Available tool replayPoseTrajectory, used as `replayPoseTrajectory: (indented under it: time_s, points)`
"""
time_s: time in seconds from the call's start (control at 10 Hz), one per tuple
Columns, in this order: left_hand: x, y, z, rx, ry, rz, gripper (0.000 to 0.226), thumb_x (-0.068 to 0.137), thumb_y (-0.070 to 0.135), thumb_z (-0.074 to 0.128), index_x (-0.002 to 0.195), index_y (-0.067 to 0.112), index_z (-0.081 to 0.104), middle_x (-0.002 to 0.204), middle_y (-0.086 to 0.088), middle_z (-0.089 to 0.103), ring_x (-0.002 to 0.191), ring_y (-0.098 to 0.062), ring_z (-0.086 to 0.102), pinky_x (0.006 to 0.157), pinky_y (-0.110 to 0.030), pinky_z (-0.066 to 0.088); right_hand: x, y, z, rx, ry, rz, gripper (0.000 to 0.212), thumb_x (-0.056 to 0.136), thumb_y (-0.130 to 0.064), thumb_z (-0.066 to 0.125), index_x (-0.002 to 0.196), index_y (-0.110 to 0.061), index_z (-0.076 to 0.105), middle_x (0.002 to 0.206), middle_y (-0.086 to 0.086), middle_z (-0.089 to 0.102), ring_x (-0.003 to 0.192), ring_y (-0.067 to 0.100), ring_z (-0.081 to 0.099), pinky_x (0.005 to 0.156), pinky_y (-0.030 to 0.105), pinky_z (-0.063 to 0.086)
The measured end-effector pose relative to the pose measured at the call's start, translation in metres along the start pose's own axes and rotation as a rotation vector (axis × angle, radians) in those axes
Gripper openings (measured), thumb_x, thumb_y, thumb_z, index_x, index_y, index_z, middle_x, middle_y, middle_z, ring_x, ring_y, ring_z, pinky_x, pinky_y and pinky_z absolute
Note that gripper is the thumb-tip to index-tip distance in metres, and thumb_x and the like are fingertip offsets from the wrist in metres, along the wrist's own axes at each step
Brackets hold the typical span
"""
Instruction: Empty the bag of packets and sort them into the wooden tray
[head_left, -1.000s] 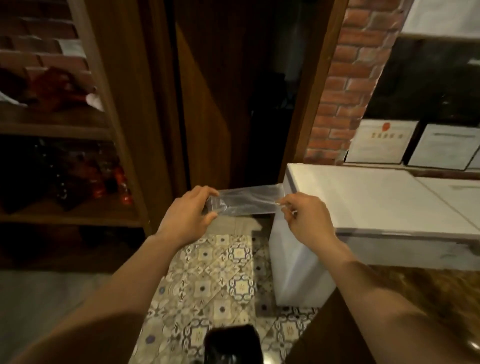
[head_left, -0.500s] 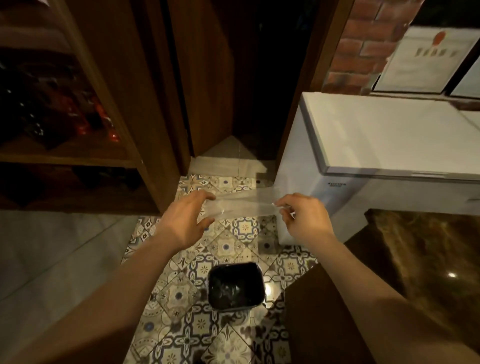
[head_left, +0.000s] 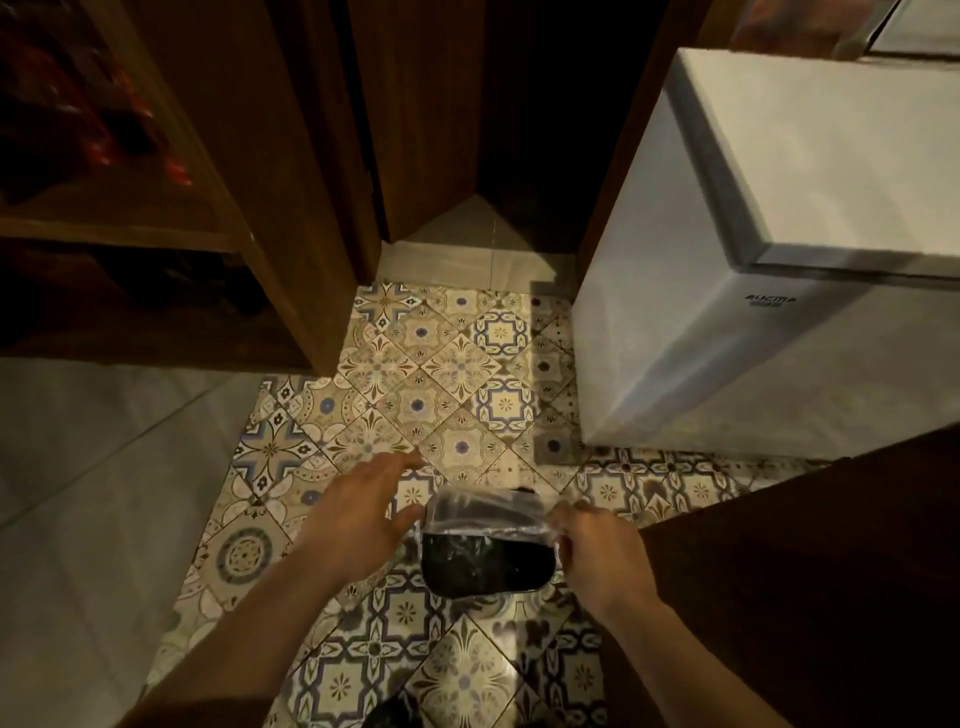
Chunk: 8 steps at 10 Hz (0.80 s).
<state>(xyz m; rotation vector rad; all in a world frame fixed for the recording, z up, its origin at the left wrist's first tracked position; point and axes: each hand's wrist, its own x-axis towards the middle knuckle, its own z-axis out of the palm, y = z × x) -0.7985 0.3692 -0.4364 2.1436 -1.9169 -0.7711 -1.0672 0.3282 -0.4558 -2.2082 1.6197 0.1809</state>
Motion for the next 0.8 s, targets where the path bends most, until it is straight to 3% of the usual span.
replayPoseTrajectory:
  time_s: [0.1,0.2,0.3,0.4,0.5,0.6,0.7,0.8]
  points:
    - [0.003,-0.019,0.045,-0.032,-0.056,-0.017,0.048,0.093,0.038,0.063,0.137,0.038,0.042,0.141,0.01,0.053,0.117,-0.014,0.057,0.098,-0.033,0.046,0.011,0.004,0.045,-0.03,-0.072,0.068,0.026,0.093,-0.017,0.065,0.115,-0.028,0.058,0.107,-0.004,0.066,0.083,0.011,0.062,0.066,0.02,0.043]
    - [0.004,-0.035,0.075,-0.049,-0.094,-0.024,0.048,0.094,0.04,0.062,0.137,0.038,0.042,0.139,0.013,0.054,0.113,-0.01,0.058,0.096,-0.03,0.045,0.023,0.008,0.077,-0.053,-0.133,0.096,0.027,0.09,-0.018,0.069,0.114,-0.025,0.058,0.108,-0.002,0.067,0.087,0.015,0.068,0.065,0.022,0.046]
    - [0.006,-0.05,0.097,-0.054,-0.117,-0.006,0.047,0.094,0.039,0.062,0.137,0.036,0.044,0.138,0.013,0.055,0.123,-0.008,0.052,0.102,-0.029,0.044,0.032,0.008,0.105,-0.009,-0.165,0.115,0.042,0.086,-0.027,0.075,0.125,-0.028,0.058,0.114,0.0,0.067,0.095,0.019,0.068,0.077,0.029,0.056]
    - [0.005,-0.058,0.101,-0.057,-0.139,-0.007,0.047,0.093,0.039,0.063,0.137,0.032,0.047,0.137,0.011,0.057,0.122,-0.009,0.054,0.102,-0.033,0.046,0.031,0.005,0.118,0.083,-0.118,0.118,0.045,0.093,-0.037,0.065,0.136,-0.032,0.053,0.126,-0.004,0.062,0.107,0.016,0.065,0.085,0.029,0.054]
    - [0.005,-0.057,0.086,-0.063,-0.136,-0.015,0.047,0.093,0.04,0.063,0.137,0.034,0.046,0.138,0.012,0.056,0.116,-0.008,0.057,0.097,-0.03,0.046,0.025,0.002,0.106,0.119,-0.115,0.103,0.045,0.095,-0.04,0.061,0.138,-0.033,0.051,0.132,-0.006,0.059,0.11,0.014,0.063,0.087,0.029,0.054]
    - [0.006,-0.046,0.06,-0.036,-0.109,-0.005,0.048,0.093,0.041,0.061,0.138,0.036,0.045,0.14,0.012,0.054,0.123,-0.009,0.053,0.103,-0.033,0.045,0.019,0.003,0.08,0.123,-0.125,0.084,0.057,0.091,-0.042,0.066,0.144,-0.033,0.045,0.134,-0.007,0.058,0.114,0.012,0.058,0.093,0.028,0.053]
    - [0.014,-0.03,0.023,-0.017,-0.078,0.001,0.051,0.093,0.043,0.06,0.14,0.038,0.041,0.141,0.011,0.053,0.127,-0.012,0.05,0.106,-0.035,0.043,0.026,-0.002,0.037,0.107,-0.11,0.086,0.059,0.096,-0.045,0.057,0.15,-0.031,0.038,0.145,-0.004,0.049,0.13,0.016,0.048,0.106,0.035,0.047]
    - [0.016,-0.007,-0.025,0.002,0.011,0.062,0.051,0.093,0.045,0.06,0.14,0.037,0.041,0.14,0.012,0.054,0.127,-0.011,0.051,0.106,-0.032,0.041,0.025,-0.012,-0.019,0.12,-0.015,0.067,0.06,0.098,-0.05,0.052,0.153,-0.032,0.032,0.159,-0.002,0.035,0.147,0.022,0.03,0.119,0.043,0.031]
